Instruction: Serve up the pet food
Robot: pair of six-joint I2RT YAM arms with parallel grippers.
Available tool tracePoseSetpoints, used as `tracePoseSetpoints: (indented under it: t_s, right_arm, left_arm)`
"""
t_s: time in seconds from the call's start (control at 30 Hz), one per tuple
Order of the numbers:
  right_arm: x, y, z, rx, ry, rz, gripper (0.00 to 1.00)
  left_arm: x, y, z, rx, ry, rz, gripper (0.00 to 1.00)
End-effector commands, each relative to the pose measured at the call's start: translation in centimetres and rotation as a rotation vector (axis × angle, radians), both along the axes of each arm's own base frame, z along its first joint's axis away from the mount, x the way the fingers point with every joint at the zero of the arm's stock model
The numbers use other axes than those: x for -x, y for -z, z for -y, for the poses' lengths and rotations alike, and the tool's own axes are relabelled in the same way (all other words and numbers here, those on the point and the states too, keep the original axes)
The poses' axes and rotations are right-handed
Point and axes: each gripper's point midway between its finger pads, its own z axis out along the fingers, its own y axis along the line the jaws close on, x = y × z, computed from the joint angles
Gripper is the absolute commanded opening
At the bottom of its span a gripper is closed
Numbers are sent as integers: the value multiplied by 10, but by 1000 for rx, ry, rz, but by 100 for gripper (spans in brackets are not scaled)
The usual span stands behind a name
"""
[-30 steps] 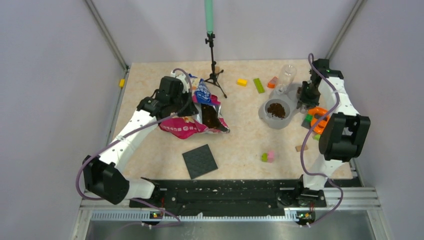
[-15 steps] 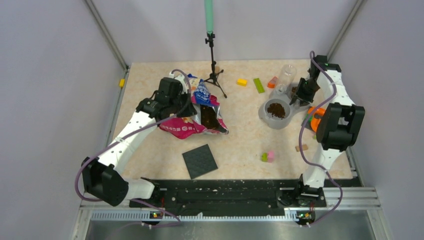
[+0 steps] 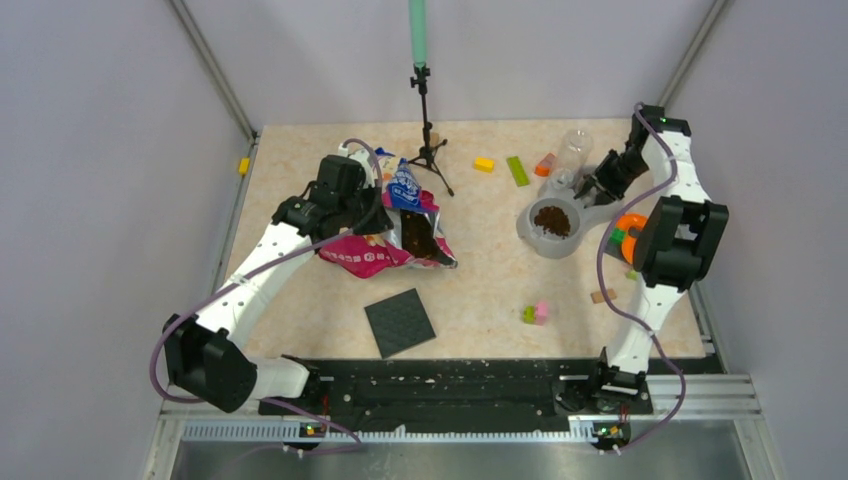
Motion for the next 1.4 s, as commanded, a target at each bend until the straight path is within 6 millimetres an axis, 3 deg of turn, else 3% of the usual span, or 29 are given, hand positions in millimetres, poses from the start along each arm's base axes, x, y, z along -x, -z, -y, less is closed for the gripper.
tracePoseSetpoints:
  t_s: [0.0,0.27,0.67,1.0,1.37]
  right_arm:
    - [-5,-24,-3,-126,98,41,0]
    - [-6,-30,-4,-243,174,37,0]
    - [-8,-63,-4,-433,244,120,0]
    - [-5,-77,-2,-546,282,147,0]
    - [1,-74,-2,-608,310,133,0]
  left_arm:
    - [-18,-31,-16,-14,-70,134,0]
    - [-17,-32,-15,-4,-67,134,0]
    - [-16,-32,-14,5,-71,132,0]
    - [-17,-34,-12,16,-68,135,0]
    - [-16,-34,-13,12,-70,135,0]
